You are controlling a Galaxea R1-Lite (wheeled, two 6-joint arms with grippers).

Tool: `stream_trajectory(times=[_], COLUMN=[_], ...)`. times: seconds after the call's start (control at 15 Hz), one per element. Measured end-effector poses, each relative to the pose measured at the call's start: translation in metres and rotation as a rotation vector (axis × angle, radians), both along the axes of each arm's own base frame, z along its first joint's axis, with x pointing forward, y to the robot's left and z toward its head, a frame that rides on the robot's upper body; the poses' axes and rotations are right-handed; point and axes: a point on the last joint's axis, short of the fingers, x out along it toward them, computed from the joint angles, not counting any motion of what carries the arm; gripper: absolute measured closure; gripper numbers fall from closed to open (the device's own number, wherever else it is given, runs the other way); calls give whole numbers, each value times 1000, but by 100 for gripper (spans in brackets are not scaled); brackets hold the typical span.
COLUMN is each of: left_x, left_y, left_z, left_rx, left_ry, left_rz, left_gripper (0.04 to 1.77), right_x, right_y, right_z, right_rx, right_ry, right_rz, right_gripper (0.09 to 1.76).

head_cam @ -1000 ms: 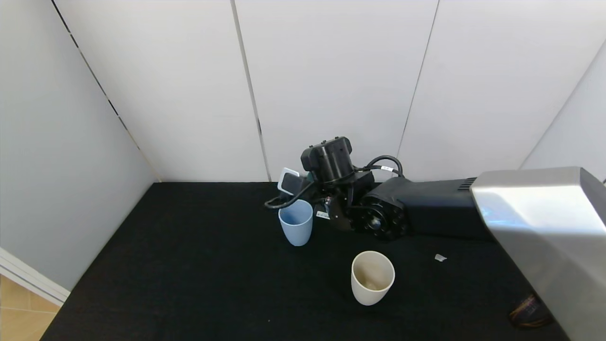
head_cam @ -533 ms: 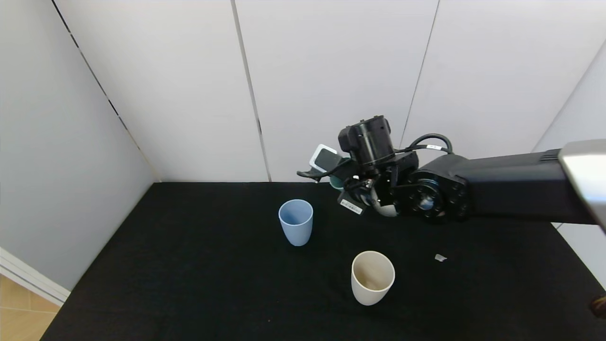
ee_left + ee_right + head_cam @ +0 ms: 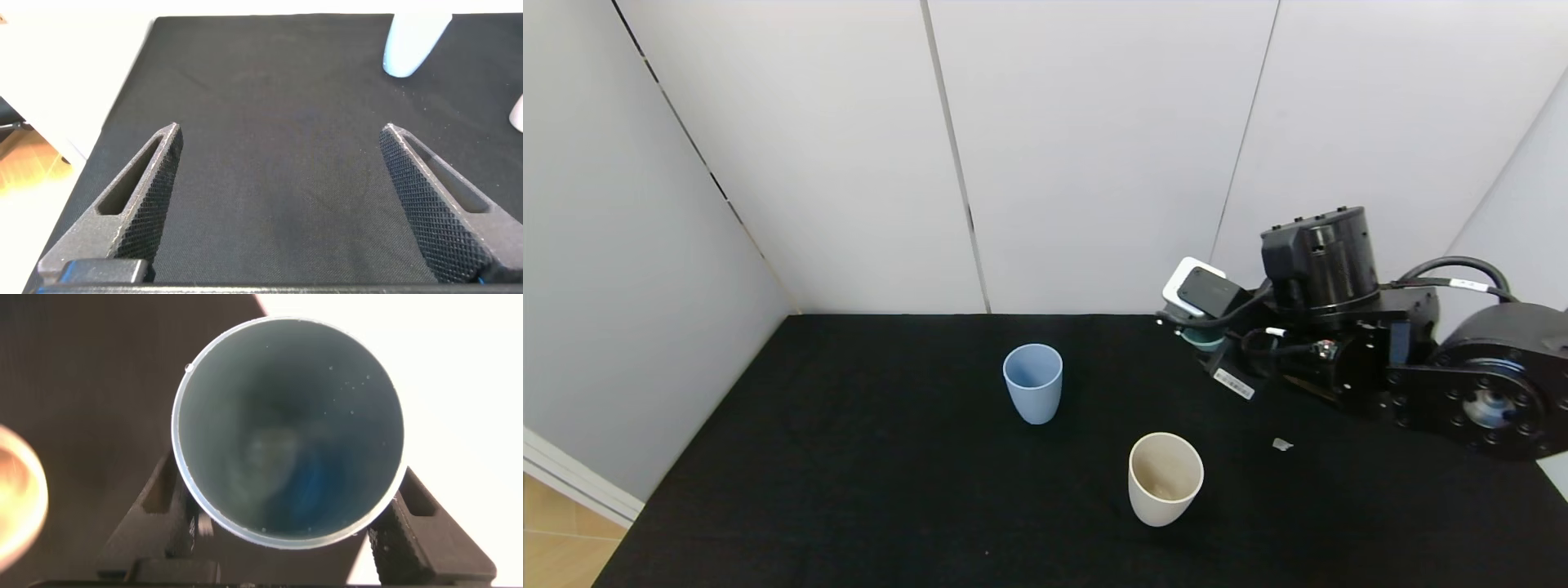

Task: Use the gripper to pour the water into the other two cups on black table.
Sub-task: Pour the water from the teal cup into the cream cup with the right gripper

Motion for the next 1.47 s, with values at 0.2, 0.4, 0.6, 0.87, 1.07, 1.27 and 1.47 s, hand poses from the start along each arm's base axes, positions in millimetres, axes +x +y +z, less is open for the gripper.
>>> stream_trajectory(times=[0.2,0.4,0.6,0.87,1.07,1.27,1.47], left_x=[0,0,0,0,0,0,0], left_y=[0,0,0,0,0,0,0], left_z=[0,0,0,0,0,0,0], left_rx=[0,0,0,0,0,0,0], left_ry=[0,0,0,0,0,0,0], left_rz=[0,0,0,0,0,0,0], left_gripper=[9,9,9,9,9,9,9], right_x=[-22,-41,-50,-54,-53,-52,-48], right_y=[-19,-30,-32,-22,-12,-2,8], right_z=[-2,-8,-15,-24,-33,-40,-45], right_rx=[-8,-51,-80,-104,-192,-278,-373], right_ry=[20,42,61,87,95,99,93], right_rz=[4,25,40,75,88,139,172], right_gripper=[68,68,68,68,68,68,68])
